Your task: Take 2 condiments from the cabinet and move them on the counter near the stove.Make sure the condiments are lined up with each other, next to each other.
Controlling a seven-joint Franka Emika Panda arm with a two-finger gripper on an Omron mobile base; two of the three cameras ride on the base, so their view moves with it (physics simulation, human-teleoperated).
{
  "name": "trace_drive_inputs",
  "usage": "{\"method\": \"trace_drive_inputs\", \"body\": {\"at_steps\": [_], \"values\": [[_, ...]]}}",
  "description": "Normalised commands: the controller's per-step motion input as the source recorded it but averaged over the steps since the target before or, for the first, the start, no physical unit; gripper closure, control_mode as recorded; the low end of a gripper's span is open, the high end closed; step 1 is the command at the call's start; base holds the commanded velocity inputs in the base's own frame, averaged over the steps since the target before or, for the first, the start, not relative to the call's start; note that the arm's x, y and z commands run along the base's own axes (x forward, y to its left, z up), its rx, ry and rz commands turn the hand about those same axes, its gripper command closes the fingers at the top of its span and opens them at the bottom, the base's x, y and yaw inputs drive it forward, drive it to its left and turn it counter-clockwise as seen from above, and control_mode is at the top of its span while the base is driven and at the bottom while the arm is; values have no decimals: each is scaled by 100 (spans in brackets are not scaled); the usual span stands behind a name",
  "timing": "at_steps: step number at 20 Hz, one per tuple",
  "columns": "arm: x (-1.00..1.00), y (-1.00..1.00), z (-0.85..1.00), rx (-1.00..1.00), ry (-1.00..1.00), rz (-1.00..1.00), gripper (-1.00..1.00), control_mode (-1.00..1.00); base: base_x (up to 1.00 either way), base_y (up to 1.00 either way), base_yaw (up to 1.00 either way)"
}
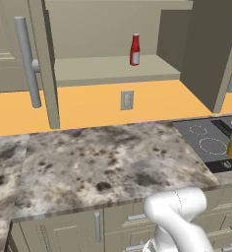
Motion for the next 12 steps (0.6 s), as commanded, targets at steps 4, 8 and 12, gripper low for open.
{"method": "trace_drive_inputs", "body": {"at_steps": [4, 8, 12], "values": [[62, -61, -66, 0, -4, 34, 100, -100, 0, 0, 0], [65, -34, -36, 14, 0, 27, 100, -100, 0, 0, 0], [77, -11, -22, 19, 0, 15, 100, -100, 0, 0, 0]]}}
